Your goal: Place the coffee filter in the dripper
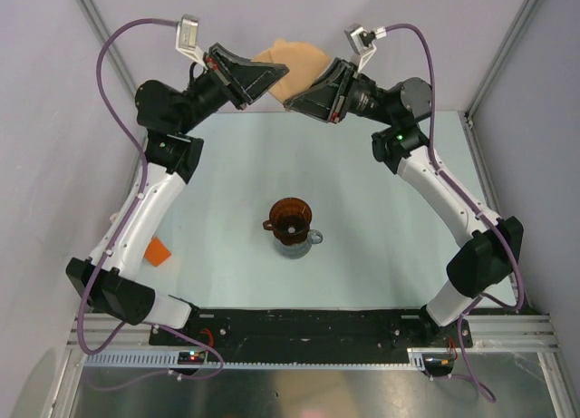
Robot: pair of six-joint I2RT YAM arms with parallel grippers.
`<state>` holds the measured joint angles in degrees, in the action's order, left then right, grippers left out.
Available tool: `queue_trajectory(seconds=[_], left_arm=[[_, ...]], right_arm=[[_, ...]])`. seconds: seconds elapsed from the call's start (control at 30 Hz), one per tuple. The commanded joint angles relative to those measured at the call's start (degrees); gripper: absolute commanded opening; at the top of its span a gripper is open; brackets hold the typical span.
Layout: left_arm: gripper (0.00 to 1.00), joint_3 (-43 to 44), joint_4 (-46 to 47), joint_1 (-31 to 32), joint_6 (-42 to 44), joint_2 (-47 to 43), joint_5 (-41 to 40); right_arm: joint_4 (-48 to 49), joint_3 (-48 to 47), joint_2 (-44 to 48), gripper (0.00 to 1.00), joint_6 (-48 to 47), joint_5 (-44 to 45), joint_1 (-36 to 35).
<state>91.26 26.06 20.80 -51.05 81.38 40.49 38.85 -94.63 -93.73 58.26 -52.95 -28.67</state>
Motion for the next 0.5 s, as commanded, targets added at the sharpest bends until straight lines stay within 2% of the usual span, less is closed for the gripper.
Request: queue_trajectory(seconds=[0.0, 0.07, 0.13, 0.2, 0.23, 0.3, 0.33, 0.4, 0.47], left_arm=[[0.00, -0.1, 1.8, -0.2, -1.0, -1.0, -1.3], [0.00, -0.1, 1.7, -0.2, -1.1, -1.1, -1.3], [0.00, -0.3, 1.7, -0.2, -1.1, -1.2, -1.2], [0.03, -0.8, 1.8, -0.2, -1.1, -1.5, -1.2], [0.08, -1.4, 1.7, -0.3, -1.0, -1.8, -1.1], [0.27, -3.1, 1.7, -0.3, -0.4, -2.9, -0.8], [0.32, -4.1, 1.7, -0.3, 0.0, -3.4, -0.3], [0.40, -6.6, 1.7, -0.3, 1.0, -4.8, 0.4], [0.42, -9.2, 1.7, -0.3, 1.4, -6.2, 0.4]], right_arm=[[2.1, -2.4, -0.3, 0.25, -0.1, 0.2, -0.8], [1.5, -2.3, -0.3, 0.23, 0.0, 0.2, -0.9], [1.4, -2.2, -0.3, 0.10, 0.0, 0.2, -0.9], [1.2, -2.1, 0.0, 0.02, -0.1, 0.2, -0.8], [1.0, -2.1, 0.1, 0.01, -0.1, 0.3, -0.8], [0.5, -2.0, 0.4, 0.00, -0.2, 0.4, -0.5], [0.4, -1.9, 0.5, 0.00, -0.2, 0.6, -0.2], [0.1, -1.7, 0.8, 0.00, -0.1, 0.7, 0.0], [0.0, -1.5, 0.9, 0.00, -0.2, 0.8, 0.1]])
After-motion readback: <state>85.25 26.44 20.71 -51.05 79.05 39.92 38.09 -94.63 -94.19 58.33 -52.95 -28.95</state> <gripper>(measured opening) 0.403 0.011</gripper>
